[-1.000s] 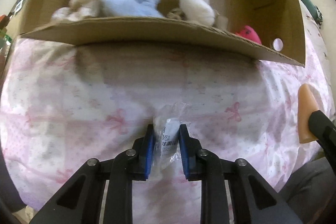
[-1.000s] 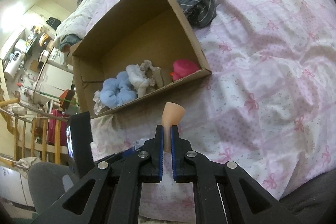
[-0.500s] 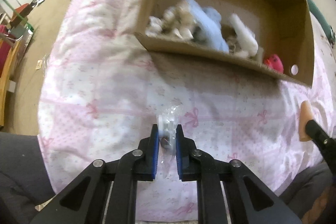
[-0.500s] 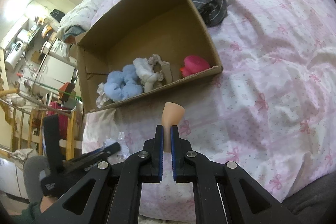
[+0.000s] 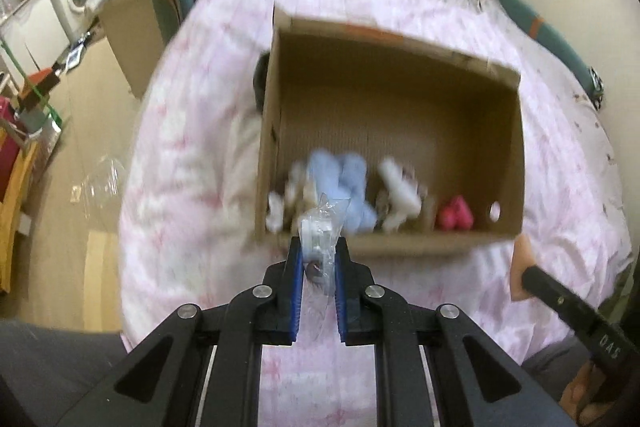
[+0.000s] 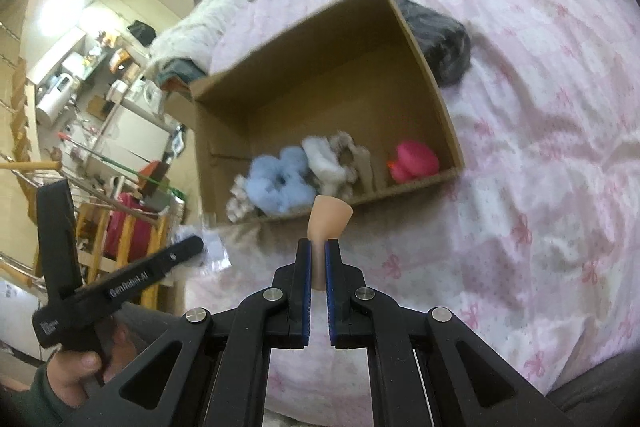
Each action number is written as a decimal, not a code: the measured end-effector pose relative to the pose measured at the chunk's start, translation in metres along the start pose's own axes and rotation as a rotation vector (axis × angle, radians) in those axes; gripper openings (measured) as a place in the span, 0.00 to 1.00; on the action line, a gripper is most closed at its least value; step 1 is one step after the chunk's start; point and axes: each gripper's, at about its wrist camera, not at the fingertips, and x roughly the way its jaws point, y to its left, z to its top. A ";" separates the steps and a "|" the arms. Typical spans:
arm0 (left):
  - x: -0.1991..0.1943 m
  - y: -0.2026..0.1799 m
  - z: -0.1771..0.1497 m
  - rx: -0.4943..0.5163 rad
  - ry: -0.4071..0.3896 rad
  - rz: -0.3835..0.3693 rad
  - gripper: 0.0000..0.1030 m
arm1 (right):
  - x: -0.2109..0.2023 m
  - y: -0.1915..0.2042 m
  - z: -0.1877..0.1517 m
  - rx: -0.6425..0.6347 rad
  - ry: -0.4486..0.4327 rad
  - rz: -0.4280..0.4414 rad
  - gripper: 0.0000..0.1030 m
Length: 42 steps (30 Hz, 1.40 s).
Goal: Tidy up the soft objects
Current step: 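Carry the cylinder and packet over the box with both tools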
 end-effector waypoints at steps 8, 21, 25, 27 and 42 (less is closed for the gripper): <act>0.004 -0.026 0.055 0.007 -0.050 0.019 0.12 | -0.006 0.013 0.041 -0.030 -0.057 0.054 0.08; 0.063 -0.055 0.072 0.088 -0.008 0.063 0.12 | 0.015 -0.011 0.076 -0.019 -0.106 0.061 0.08; 0.076 -0.057 0.067 0.086 0.005 0.054 0.12 | 0.023 -0.015 0.076 0.002 -0.091 0.053 0.08; 0.082 -0.060 0.066 0.095 0.005 0.064 0.12 | 0.026 -0.014 0.076 -0.012 -0.087 0.045 0.08; 0.110 -0.073 0.063 0.107 0.036 0.066 0.12 | 0.049 -0.018 0.077 0.011 0.001 0.038 0.08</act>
